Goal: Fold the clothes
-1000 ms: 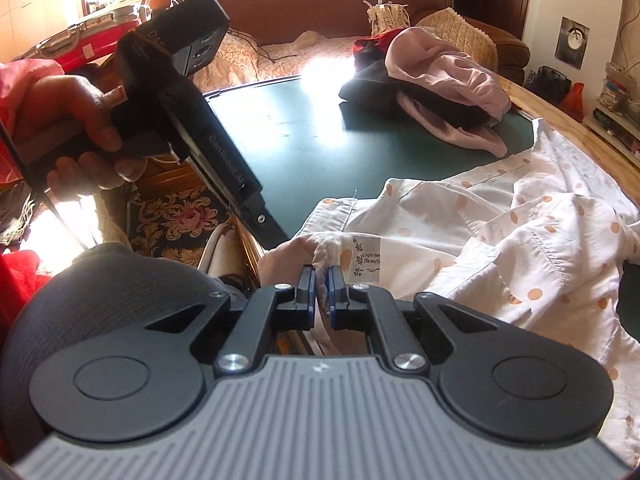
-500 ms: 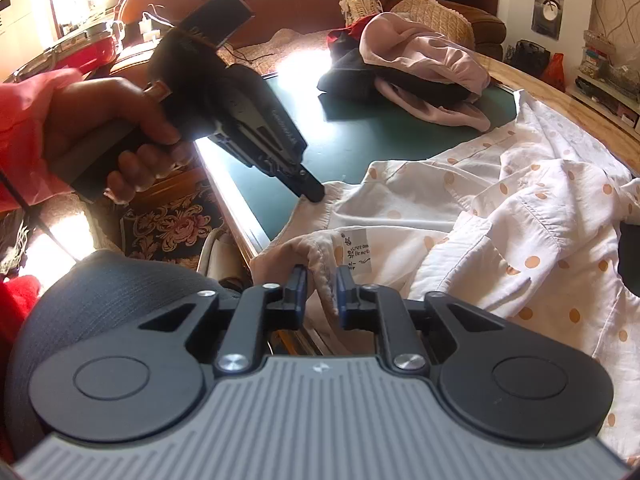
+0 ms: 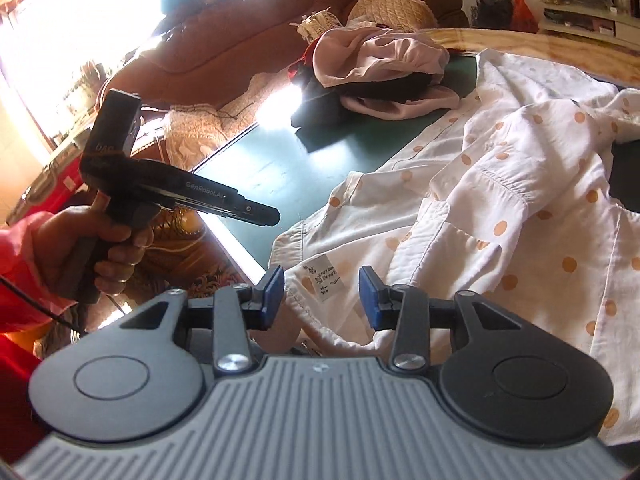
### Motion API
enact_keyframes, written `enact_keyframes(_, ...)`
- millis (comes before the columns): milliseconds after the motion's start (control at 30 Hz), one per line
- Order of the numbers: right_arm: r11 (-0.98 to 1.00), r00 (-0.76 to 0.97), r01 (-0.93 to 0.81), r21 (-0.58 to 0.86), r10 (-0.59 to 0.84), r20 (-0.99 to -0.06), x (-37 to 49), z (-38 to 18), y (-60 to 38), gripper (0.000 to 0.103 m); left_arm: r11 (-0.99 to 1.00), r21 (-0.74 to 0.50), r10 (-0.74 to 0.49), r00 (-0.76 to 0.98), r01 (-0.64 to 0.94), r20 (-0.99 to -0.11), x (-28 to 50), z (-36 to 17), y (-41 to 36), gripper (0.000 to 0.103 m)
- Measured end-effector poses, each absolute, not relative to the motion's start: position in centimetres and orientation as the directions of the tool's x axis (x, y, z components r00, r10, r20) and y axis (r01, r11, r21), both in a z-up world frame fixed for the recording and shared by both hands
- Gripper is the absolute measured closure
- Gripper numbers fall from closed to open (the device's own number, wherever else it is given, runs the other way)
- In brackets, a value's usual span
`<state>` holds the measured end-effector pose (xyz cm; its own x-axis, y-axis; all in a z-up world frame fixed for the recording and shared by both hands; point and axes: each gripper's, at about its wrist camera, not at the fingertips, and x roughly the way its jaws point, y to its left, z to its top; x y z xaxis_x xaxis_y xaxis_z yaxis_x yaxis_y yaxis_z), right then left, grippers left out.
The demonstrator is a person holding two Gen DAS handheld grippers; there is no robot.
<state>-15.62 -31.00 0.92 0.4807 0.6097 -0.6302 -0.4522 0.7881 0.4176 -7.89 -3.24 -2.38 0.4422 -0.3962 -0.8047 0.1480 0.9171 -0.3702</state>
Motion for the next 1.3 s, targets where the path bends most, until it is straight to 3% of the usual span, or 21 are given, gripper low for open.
enact_keyframes(133,0.817,0.51,-0.412,0.403,0.574,-0.641,-15.1,0.7,-31.4,0.055,0.841,-0.477,-0.539,0.308,0.256,-0.784,-6.7,-3.0,-6.0,0.087)
enact_keyframes(200,0.837,0.536,-0.397,0.376,0.544,-0.645,-14.6,0.7,-31.3,0.055,0.818,-0.494,-0.566,0.258,0.294,-0.783,-6.2,-3.4,-7.8,0.074)
enact_keyframes(333,0.889,0.603,-0.331,0.315,0.456,-0.654,-12.7,0.8,-32.4,0.055,0.803,-0.468,-0.561,0.203,0.368,-0.803,-6.3,-3.9,-10.5,0.065)
enact_keyframes(400,0.917,0.637,-0.277,0.287,0.399,-0.659,-11.3,0.8,-33.6,0.055,0.802,-0.456,-0.552,0.188,0.386,-0.813,-6.4,-4.3,-11.2,0.071)
enact_keyframes(467,0.944,0.67,-0.202,0.259,0.327,-0.667,-9.4,0.7,-35.3,0.055,0.796,-0.472,-0.561,0.172,0.379,-0.809,-6.4,-4.7,-11.1,0.085)
enact_keyframes(533,0.962,0.69,-0.126,0.241,0.26,-0.676,-7.2,0.5,-37.2,0.055,0.795,-0.49,-0.572,0.17,0.357,-0.803,-6.4,-5.0,-10.3,0.088)
enact_keyframes(600,0.967,0.688,-0.057,0.248,0.218,-0.692,-4.6,0.1,-39.5,0.055,0.796,-0.499,-0.576,0.177,0.343,-0.798,-6.3,-5.2,-9.8,0.099)
enact_keyframes(667,0.959,0.668,0.011,0.284,0.205,-0.716,-1.7,-0.6,-41.4,0.055,0.798,-0.505,-0.58,0.188,0.33,-0.793,-6.2,-5.3,-9.1,0.103)
enact_keyframes(800,0.936,0.659,0.099,0.339,0.193,-0.727,2.4,-1.4,-43.5,0.055,0.805,-0.517,-0.583,0.231,0.29,-0.779,-6.4,-5.3,-7.8,0.103)
enact_keyframes(933,0.94,0.67,0.036,0.338,0.228,-0.706,4.6,-0.9,-41.5,0.055,0.797,-0.524,-0.597,0.26,0.3,-0.759,-7.1,-4.7,-7.2,0.103)
enact_keyframes(1100,0.963,0.645,-0.126,0.238,0.262,-0.718,8.2,0.3,-34.7,0.055,0.782,-0.531,-0.616,0.275,0.326,-0.738,-7.8,-3.7,-7.4,0.103)
enact_keyframes(1300,0.989,0.607,-0.145,0.036,0.118,-0.786,15.6,-1.2,-28.0,0.055,0.773,-0.518,-0.624,0.294,0.366,-0.724,-8.6,-2.4,-7.9,0.103)
